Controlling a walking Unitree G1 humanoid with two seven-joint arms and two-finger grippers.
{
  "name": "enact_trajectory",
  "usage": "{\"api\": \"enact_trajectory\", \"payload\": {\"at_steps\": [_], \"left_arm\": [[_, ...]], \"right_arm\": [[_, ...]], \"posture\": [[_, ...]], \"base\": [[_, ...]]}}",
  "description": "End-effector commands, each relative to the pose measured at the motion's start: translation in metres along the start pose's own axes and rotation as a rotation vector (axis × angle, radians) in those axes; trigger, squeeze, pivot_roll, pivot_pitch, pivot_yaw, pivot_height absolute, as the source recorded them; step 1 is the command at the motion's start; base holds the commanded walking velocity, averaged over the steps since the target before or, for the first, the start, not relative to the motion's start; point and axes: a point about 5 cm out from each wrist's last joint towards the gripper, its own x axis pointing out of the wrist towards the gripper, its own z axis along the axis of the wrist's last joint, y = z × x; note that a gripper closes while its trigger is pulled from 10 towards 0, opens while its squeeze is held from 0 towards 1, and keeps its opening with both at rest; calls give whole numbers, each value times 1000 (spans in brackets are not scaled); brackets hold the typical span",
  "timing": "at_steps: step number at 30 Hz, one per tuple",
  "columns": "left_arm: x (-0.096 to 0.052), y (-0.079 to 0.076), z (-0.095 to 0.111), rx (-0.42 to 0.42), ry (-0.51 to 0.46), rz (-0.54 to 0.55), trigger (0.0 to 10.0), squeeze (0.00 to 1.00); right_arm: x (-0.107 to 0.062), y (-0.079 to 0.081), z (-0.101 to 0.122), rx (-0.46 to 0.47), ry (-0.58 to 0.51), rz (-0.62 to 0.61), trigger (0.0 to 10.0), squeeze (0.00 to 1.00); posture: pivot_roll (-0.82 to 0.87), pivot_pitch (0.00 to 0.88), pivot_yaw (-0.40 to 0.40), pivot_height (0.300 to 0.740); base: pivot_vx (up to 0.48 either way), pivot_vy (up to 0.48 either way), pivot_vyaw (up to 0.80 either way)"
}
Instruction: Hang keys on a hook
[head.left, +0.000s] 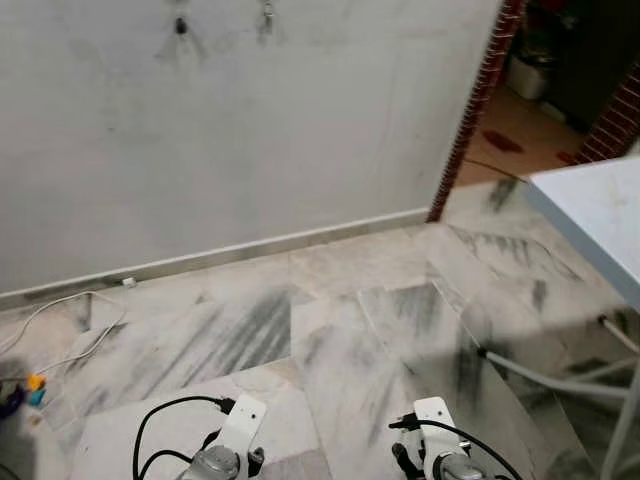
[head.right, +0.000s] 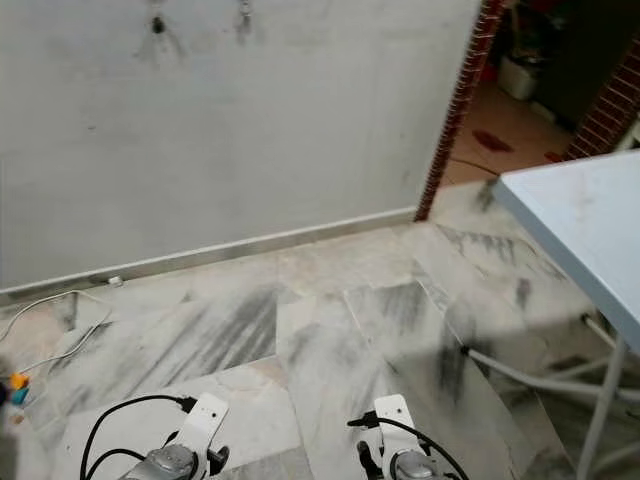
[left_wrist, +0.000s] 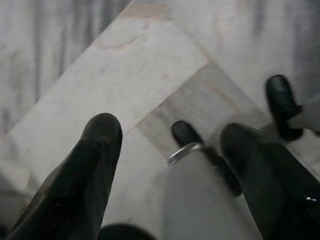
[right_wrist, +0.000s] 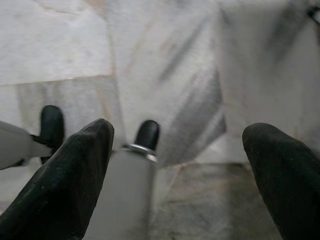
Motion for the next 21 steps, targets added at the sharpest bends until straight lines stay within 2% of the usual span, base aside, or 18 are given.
{"api": "enact_trajectory", "payload": {"at_steps": [1,21], "left_arm": [[0,1,1,23,7,2,10000,0],[0,3,3,48,11,6,10000,0]], "right_arm": [[0,1,-1,-13,6,0,10000,0],[0,1,1,-29,3,2,10000,0]], "posture": [[-49,56,4,740],[-44,50,3,740]], "base": [[0,0,-731],[0,0,-731]]}}
